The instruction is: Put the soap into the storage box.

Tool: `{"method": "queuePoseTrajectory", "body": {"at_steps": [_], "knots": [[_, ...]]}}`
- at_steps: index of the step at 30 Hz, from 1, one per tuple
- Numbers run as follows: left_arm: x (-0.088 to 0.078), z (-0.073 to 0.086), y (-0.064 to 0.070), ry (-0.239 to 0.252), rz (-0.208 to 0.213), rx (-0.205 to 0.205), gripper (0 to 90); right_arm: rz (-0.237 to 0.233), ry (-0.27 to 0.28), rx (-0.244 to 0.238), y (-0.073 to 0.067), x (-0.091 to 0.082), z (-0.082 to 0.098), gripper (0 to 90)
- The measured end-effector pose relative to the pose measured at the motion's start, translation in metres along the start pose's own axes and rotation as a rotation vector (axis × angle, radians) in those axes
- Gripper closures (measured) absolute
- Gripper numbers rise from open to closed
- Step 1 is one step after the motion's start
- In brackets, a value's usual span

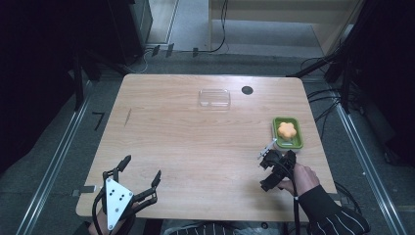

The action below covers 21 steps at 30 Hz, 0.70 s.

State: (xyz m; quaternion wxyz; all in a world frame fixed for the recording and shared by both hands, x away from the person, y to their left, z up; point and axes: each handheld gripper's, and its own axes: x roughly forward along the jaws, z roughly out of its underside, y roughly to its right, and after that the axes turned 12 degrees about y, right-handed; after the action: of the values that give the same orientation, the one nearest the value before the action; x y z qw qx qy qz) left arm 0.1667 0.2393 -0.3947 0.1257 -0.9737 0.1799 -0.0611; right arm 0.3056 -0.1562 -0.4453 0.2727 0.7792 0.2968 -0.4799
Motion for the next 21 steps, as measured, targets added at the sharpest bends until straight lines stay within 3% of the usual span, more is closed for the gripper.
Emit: {"method": "queuePoseTrajectory", "body": {"at_steps": [21], "knots": [[0.001, 0.000, 0.001, 0.001, 0.000, 0.000, 13.0, -0.034, -0.043, 0.013, -0.020, -0.002, 0.044, 4.9]]}}
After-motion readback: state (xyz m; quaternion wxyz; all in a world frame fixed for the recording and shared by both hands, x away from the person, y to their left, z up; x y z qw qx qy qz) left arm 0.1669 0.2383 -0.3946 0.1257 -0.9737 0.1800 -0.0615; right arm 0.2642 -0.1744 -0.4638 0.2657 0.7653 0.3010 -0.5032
